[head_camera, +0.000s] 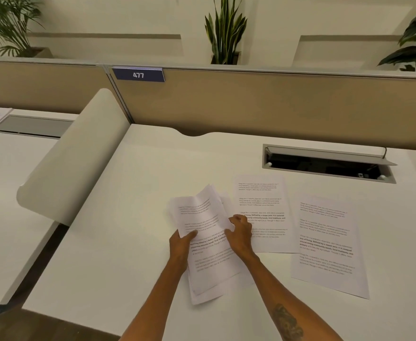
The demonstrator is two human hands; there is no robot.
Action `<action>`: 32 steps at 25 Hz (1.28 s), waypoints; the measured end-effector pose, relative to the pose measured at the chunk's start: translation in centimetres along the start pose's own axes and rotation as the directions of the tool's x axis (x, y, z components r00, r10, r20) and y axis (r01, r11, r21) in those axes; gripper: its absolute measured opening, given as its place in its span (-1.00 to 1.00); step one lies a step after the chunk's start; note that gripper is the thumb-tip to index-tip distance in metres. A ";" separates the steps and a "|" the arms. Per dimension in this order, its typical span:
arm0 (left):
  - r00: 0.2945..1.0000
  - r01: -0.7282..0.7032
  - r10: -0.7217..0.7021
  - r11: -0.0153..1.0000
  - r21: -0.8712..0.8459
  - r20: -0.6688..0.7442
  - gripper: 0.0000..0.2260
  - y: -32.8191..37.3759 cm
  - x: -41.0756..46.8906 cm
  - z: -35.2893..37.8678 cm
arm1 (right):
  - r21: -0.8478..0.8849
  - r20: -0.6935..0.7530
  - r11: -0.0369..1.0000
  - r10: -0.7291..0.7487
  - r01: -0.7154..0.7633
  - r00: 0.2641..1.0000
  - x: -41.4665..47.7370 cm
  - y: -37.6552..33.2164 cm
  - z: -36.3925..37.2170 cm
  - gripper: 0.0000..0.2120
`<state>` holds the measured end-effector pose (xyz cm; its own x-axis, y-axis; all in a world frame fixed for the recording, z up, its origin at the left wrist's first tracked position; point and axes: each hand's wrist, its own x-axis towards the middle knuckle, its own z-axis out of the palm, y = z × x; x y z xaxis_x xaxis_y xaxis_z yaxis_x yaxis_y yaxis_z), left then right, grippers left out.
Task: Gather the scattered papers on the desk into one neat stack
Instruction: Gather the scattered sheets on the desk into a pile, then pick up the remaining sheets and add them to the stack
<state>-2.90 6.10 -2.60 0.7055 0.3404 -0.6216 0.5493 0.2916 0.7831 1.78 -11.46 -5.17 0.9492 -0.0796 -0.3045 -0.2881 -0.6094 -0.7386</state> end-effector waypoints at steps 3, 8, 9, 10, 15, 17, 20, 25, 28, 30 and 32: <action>0.990 -0.081 0.074 0.995 0.050 0.122 -0.70 1.1 -0.4 -0.1 | 0.120 -0.016 0.993 -0.008 0.009 1.000 0.0 0.4 -1.2 -0.52; 0.953 -0.149 0.139 0.989 0.016 0.267 -0.65 4.5 -0.9 -0.2 | 0.603 0.127 0.796 -0.028 -0.055 0.992 0.3 -0.2 -6.3 -0.27; 0.945 -0.164 0.152 0.986 0.019 0.290 -0.65 5.2 -1.0 -0.1 | 0.644 0.172 0.761 -0.040 -0.082 0.984 0.6 -0.5 -7.2 -0.19; 0.937 -0.181 0.166 0.983 0.022 0.309 -0.65 5.9 -1.1 0.0 | 0.652 0.189 0.754 -0.056 -0.083 0.980 0.9 -0.9 -8.1 -0.14; 0.890 -0.265 0.240 0.964 0.011 0.388 -0.62 9.1 -1.9 1.0 | 0.700 0.168 0.714 -0.204 0.029 0.964 0.9 -3.8 -11.6 -0.43; 0.876 -0.283 0.254 0.959 0.012 0.410 -0.64 9.7 -2.1 1.1 | 0.713 0.197 0.701 -0.246 0.034 0.949 0.6 -4.4 -12.7 -0.53; 0.860 -0.314 0.269 0.949 0.032 0.434 -0.68 10.2 -2.6 1.4 | 0.640 0.141 0.763 -0.232 0.090 0.962 -0.1 -4.7 -13.8 -0.57; 0.825 -0.414 0.359 0.910 0.034 0.436 -0.69 11.6 -3.3 2.1 | 0.587 0.021 0.782 -0.273 0.210 0.962 -1.1 -5.9 -15.3 -0.52; 0.812 -0.467 0.432 0.884 -0.006 0.392 -0.71 12.2 -3.3 2.5 | 0.607 -0.077 0.746 -0.288 0.274 0.955 -1.9 -6.0 -15.7 -0.59; 0.812 -0.479 0.448 0.878 -0.011 0.375 -0.68 11.6 -3.2 2.4 | 0.622 -0.115 0.728 -0.279 0.288 0.953 -2.6 -5.1 -14.9 -0.61; 0.824 -0.463 0.418 0.886 0.029 0.383 -0.61 10.1 -3.3 2.2 | 0.616 -0.070 0.749 -0.256 0.243 0.964 -3.2 -3.8 -13.4 -0.55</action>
<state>1.30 5.90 7.44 0.9822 0.0603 -0.1778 0.1732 0.0754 0.9820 1.59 -19.45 6.68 0.9978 0.0237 -0.0627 -0.0629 0.0106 -0.9980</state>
